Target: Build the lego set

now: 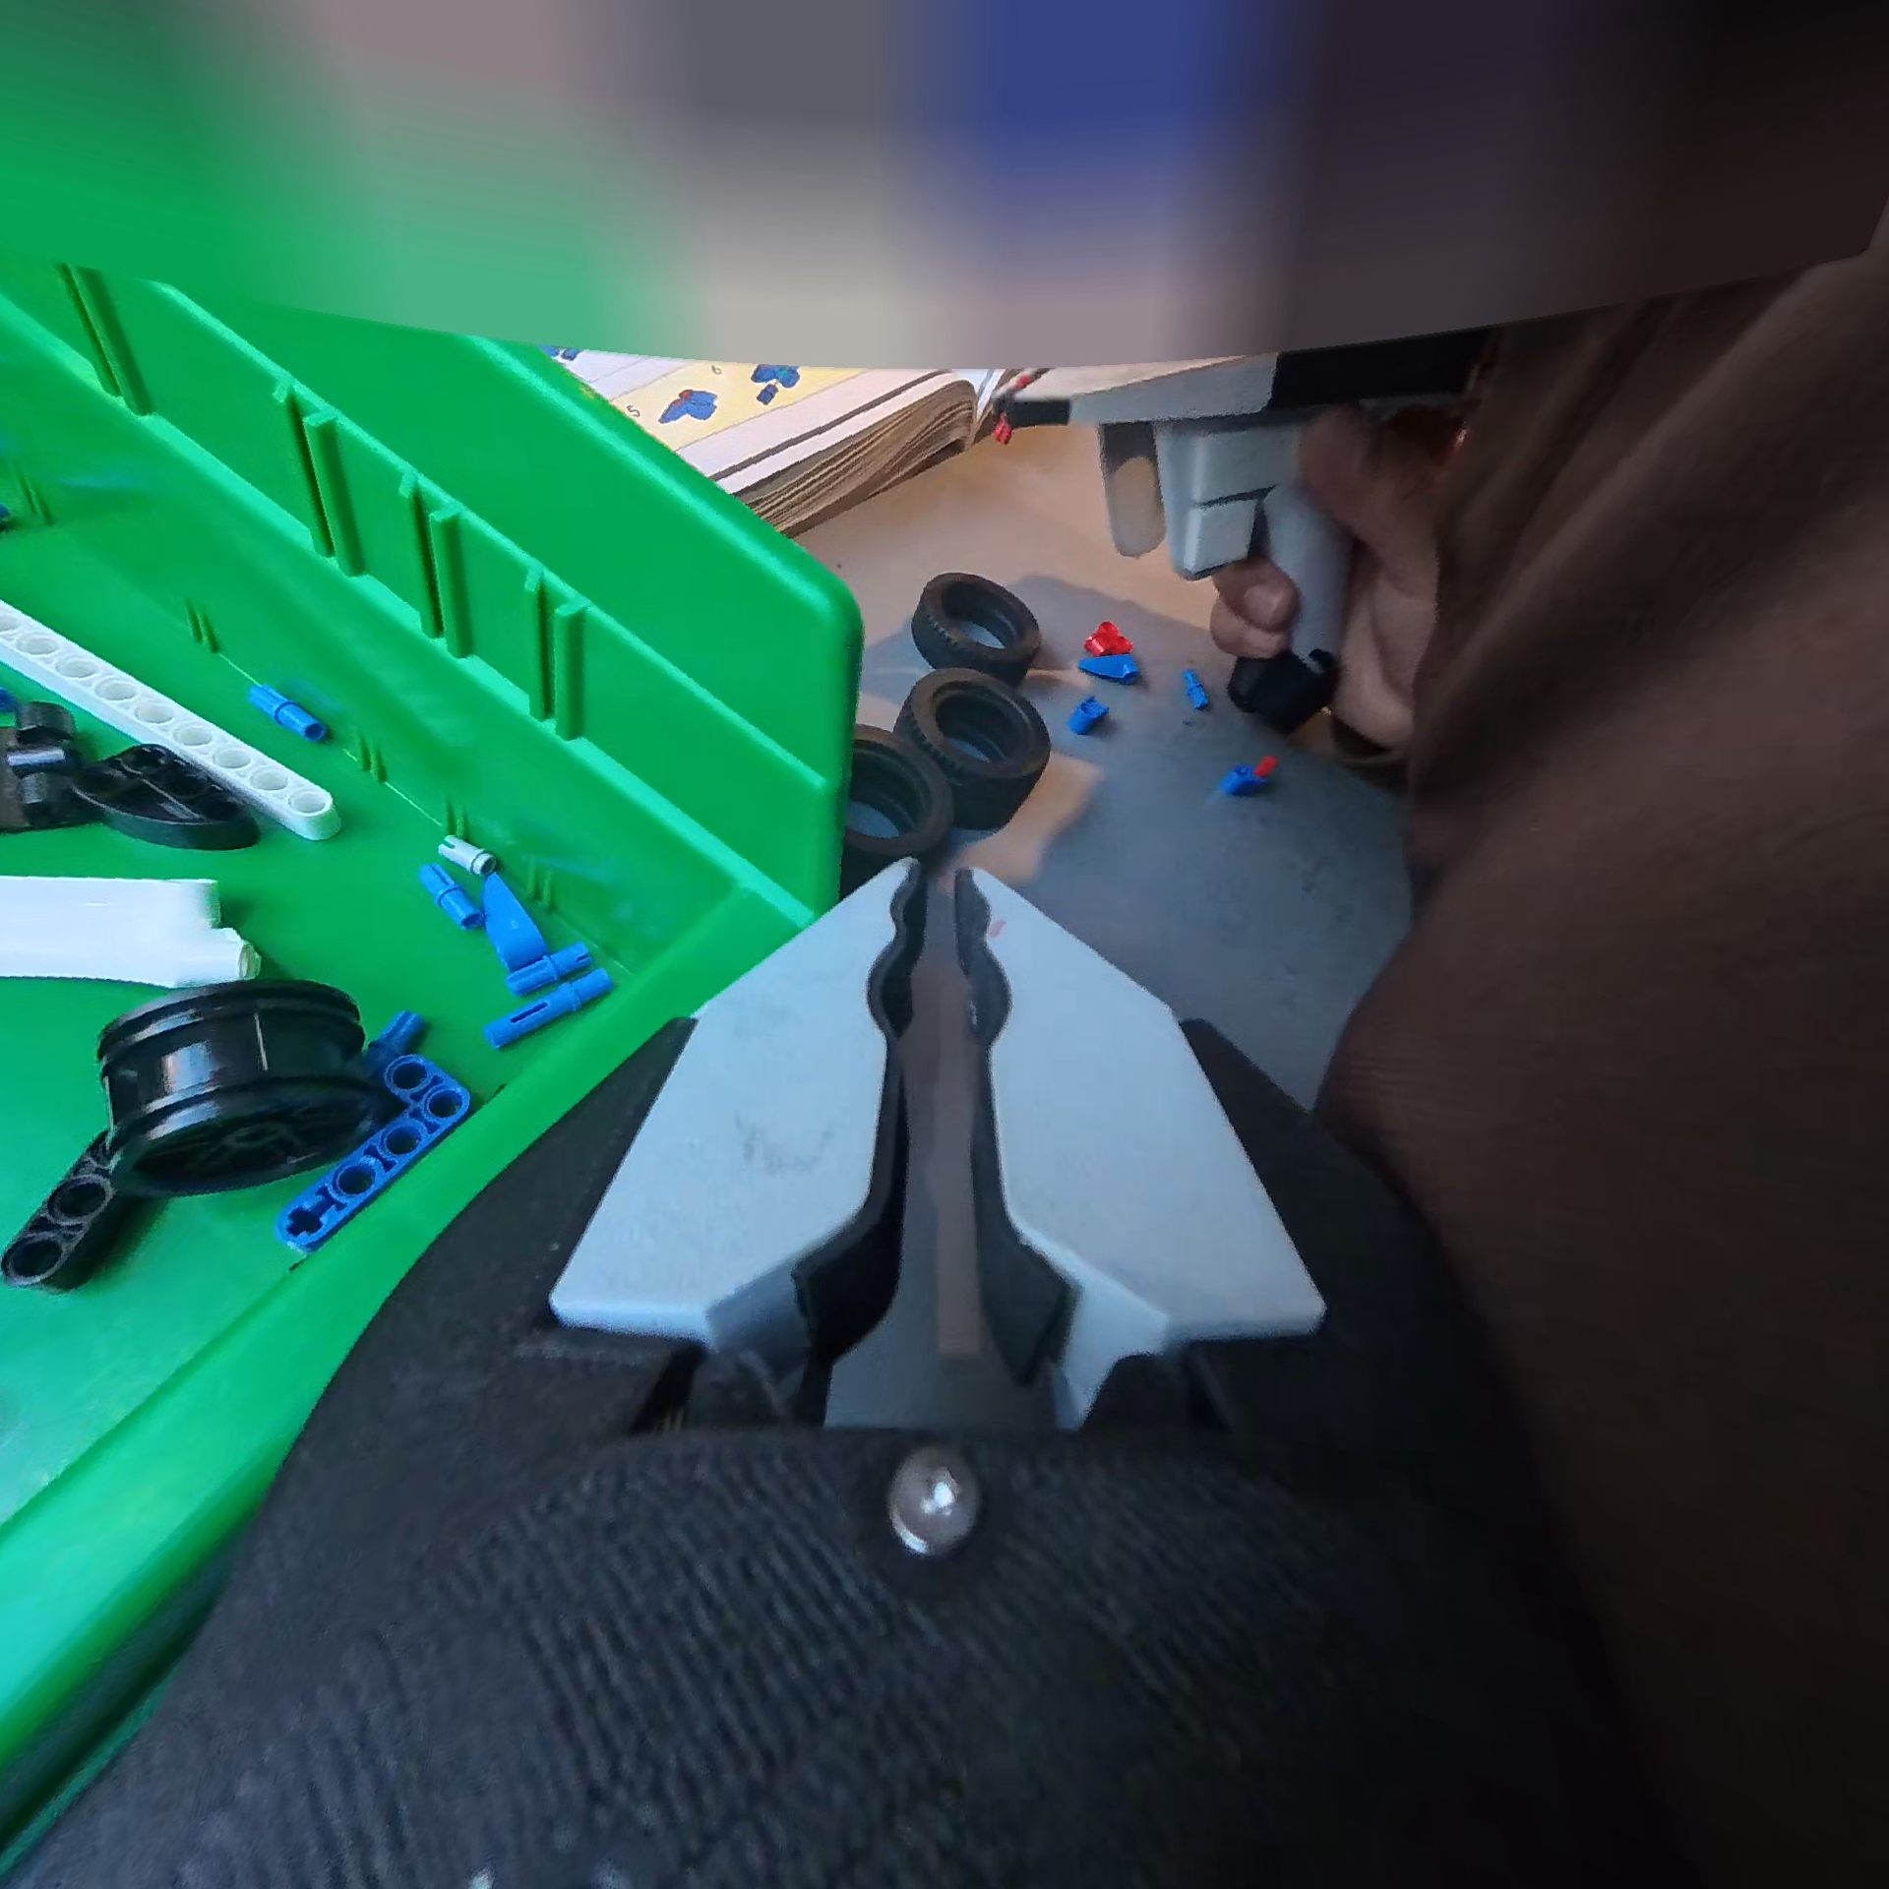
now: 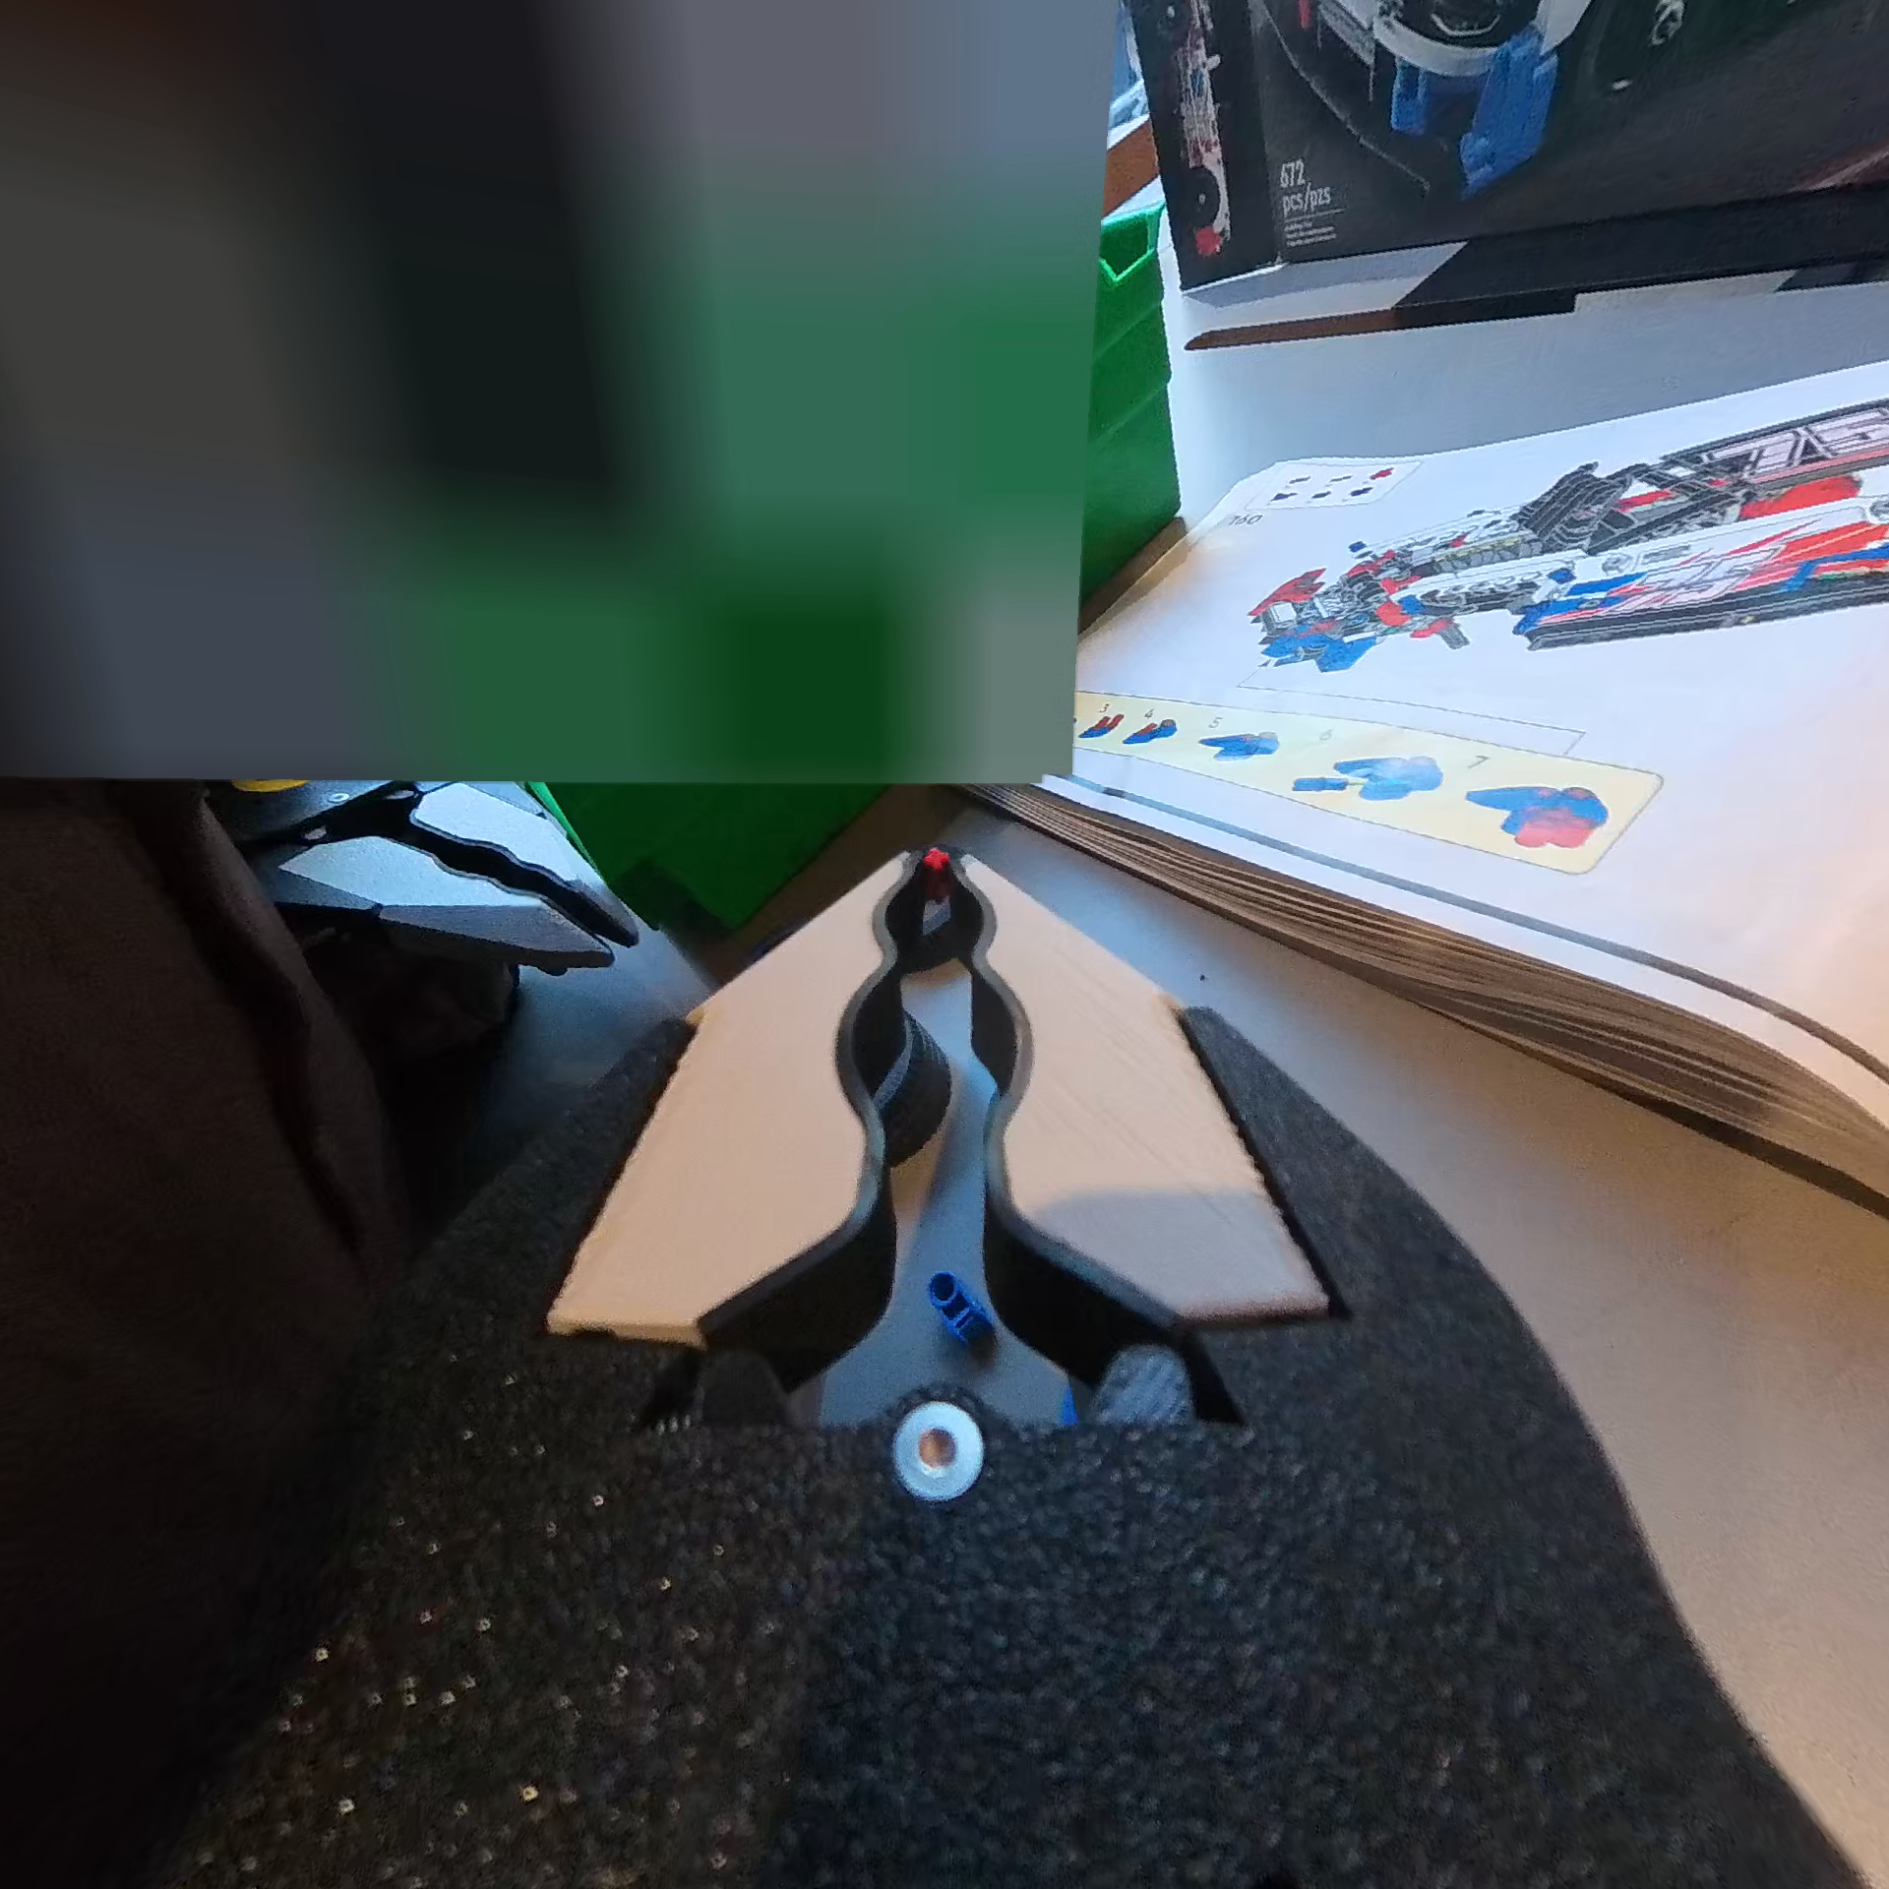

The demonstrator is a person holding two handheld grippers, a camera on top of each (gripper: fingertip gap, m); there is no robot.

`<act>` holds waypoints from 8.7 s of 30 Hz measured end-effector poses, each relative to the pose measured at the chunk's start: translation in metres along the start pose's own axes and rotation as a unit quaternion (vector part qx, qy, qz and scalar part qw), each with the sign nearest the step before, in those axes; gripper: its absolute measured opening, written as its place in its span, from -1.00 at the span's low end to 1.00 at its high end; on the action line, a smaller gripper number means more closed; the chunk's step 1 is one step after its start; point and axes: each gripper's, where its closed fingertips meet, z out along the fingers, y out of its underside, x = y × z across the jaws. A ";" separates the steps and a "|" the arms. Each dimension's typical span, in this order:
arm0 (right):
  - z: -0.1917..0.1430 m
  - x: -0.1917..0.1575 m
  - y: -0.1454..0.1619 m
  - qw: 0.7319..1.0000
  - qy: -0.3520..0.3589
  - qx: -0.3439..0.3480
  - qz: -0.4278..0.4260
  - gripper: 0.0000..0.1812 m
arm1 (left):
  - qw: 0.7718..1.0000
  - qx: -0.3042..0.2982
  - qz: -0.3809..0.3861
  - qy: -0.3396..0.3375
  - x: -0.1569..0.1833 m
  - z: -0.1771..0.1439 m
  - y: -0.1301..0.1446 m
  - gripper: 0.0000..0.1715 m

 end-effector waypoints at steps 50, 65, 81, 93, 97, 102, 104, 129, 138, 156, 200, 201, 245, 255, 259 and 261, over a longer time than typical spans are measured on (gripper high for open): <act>-0.083 -0.085 -0.003 0.940 -0.128 0.130 0.287 -0.96 | 0.956 0.079 0.280 -0.037 0.124 0.068 -0.071 -0.98; -0.090 -0.063 0.020 0.990 0.022 0.064 0.122 -0.94 | 0.951 0.045 0.301 -0.055 0.117 0.084 -0.048 -1.00; -0.092 -0.068 0.029 0.985 -0.024 0.053 0.165 -0.95 | 0.935 0.051 0.350 -0.040 0.124 0.083 -0.042 -1.00; -0.098 -0.066 0.028 0.991 -0.001 0.046 0.129 -0.96 | 0.954 0.018 0.299 -0.005 0.126 0.090 -0.028 -0.86; -0.113 -0.043 0.039 0.994 0.076 0.007 0.076 -0.96 | 0.974 -0.099 0.204 0.014 0.114 0.111 0.008 -0.49; -0.125 -0.035 0.052 0.992 0.097 0.007 0.079 -0.96 | 0.965 -0.176 0.195 0.000 0.105 0.138 0.032 -0.35; -0.128 -0.035 0.052 0.991 0.093 0.018 0.089 -0.96 | 0.962 -0.184 0.202 -0.012 0.101 0.145 0.032 -0.37; -0.175 -0.022 0.053 0.990 0.131 0.023 0.045 -0.96 | 0.959 -0.189 0.213 0.001 0.106 0.130 0.040 -0.70; -0.132 -0.042 0.083 0.997 0.049 -0.048 0.048 -0.96 | 0.941 -0.195 0.272 0.057 0.108 0.128 0.042 -0.92; -0.105 -0.038 0.080 0.991 -0.003 -0.046 0.128 -0.96 | 0.922 -0.205 0.299 0.134 0.106 0.124 0.043 -0.95; -0.080 -0.042 0.119 0.907 -0.033 -0.294 -0.300 -0.96 | 0.887 -0.220 0.337 0.227 0.109 0.110 0.050 -0.95; -0.080 -0.042 0.119 0.907 -0.029 -0.300 -0.294 -0.95 | 0.887 -0.220 0.337 0.227 0.109 0.110 0.050 -0.95; -0.090 -0.052 0.088 0.978 -0.026 -0.205 0.020 -0.96 | 0.924 -0.078 0.331 0.173 0.123 0.105 0.011 -0.97; -0.095 -0.061 0.068 0.982 -0.034 -0.166 -0.084 -0.83 | 0.933 -0.030 0.290 0.209 0.132 0.095 -0.007 -0.98; -0.104 -0.076 0.049 0.968 -0.044 -0.140 -0.202 -0.78 | 0.926 0.026 0.262 0.272 0.147 0.078 -0.023 -0.98; -0.107 -0.086 0.042 0.960 -0.057 -0.136 -0.236 -0.83 | 0.921 0.050 0.259 0.287 0.151 0.072 -0.030 -0.98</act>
